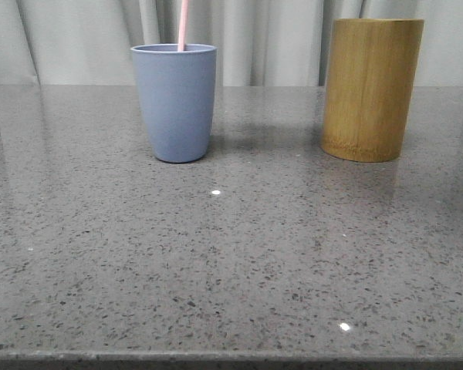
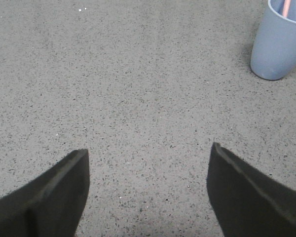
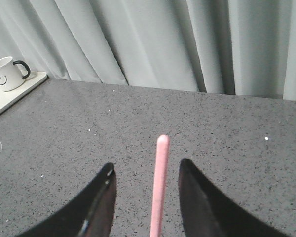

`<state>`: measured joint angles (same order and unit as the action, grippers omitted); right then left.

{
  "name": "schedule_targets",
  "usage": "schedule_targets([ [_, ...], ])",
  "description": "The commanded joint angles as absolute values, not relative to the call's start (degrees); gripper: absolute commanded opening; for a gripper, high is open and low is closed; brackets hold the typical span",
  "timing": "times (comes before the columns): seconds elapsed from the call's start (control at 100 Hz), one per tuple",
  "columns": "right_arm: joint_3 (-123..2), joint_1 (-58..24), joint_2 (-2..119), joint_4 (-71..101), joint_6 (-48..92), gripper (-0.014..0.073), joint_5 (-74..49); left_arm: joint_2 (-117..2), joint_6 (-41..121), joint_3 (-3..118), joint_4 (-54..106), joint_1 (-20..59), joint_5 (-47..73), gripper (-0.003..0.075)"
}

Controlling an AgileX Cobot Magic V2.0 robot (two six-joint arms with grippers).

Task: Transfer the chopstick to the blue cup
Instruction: 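Open the right gripper and withdraw it from the blue cup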

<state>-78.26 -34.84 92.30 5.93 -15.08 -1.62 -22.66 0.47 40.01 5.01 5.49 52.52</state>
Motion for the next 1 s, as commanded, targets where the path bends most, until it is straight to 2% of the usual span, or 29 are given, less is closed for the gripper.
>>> schedule_targets([
  [0.0, -80.1, -34.7, 89.3, 6.0, -15.1, 0.0333, 2.5, -23.3, 0.0, 41.5, 5.8, 5.2, 48.2, 0.0492],
  [0.21, -80.1, -32.4, 84.9, 3.7, -15.0, 0.0333, -3.0, -23.3, 0.0, 41.5, 5.8, 5.2, 48.2, 0.0492],
  [0.63, -79.1, -26.0, 69.4, -14.2, -14.4, 0.0332, -31.3, -23.3, 0.0, 41.5, 5.8, 5.2, 48.2, 0.0492],
  [0.99, -59.1, -21.3, 47.9, -16.9, -16.1, 0.0332, -33.3, -23.3, 0.0, 41.5, 5.8, 5.2, 48.2, 0.0492],
])
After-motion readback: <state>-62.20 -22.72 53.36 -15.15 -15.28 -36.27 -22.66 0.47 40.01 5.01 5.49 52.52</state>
